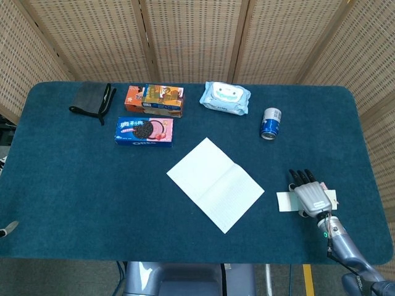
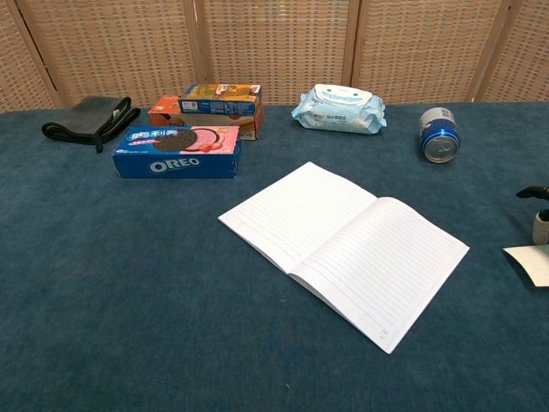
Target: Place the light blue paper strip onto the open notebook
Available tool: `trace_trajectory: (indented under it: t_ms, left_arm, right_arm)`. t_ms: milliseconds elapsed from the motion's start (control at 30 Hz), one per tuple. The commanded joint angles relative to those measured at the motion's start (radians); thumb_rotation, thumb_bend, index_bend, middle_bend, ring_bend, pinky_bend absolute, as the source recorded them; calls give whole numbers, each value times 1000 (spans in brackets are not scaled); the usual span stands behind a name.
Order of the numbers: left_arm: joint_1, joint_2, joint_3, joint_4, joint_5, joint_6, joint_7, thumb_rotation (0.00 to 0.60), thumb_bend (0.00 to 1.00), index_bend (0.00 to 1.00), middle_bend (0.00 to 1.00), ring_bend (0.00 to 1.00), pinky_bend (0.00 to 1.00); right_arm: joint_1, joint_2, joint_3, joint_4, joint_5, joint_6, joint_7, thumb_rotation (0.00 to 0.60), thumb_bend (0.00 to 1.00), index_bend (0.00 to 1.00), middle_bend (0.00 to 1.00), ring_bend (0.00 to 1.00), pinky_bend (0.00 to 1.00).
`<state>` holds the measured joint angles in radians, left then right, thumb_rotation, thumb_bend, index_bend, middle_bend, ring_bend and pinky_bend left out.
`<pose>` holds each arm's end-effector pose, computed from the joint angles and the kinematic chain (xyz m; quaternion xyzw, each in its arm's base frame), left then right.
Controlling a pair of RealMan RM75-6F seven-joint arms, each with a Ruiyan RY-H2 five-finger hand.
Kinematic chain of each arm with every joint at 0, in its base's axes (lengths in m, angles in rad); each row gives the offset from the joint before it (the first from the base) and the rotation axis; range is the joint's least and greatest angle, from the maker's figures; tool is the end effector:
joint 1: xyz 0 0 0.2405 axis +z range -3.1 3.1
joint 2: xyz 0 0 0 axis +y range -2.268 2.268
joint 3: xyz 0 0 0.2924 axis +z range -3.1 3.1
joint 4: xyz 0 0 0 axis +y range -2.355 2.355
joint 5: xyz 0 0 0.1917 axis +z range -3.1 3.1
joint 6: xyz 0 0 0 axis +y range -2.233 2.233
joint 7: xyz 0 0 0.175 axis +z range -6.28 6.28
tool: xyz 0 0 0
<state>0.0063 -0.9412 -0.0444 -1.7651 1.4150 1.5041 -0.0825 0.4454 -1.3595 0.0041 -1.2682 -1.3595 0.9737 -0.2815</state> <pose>-0.3432 0.1793 0.2460 -0.5345 -0.4406 -0.3707 0.6187 -0.3490 -0.3246 0.0647 0.7746 -0.3171 0.1873 0.5141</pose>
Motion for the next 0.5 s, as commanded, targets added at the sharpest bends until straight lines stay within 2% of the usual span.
trace_trajectory:
  t_ms: [33, 500]
  left_arm:
    - [0, 0, 0, 1, 0, 0, -1, 600, 0, 0, 0, 0, 0]
    - [-4, 6, -3, -1, -8, -10, -11, 600, 0, 0, 0, 0, 0]
  right_arm:
    - [-2, 7, 2, -9, -2, 7, 2, 600, 208, 578, 0, 0, 0]
    - [-8, 78, 12, -122, -58, 87, -15, 600, 208, 578, 0, 0, 0]
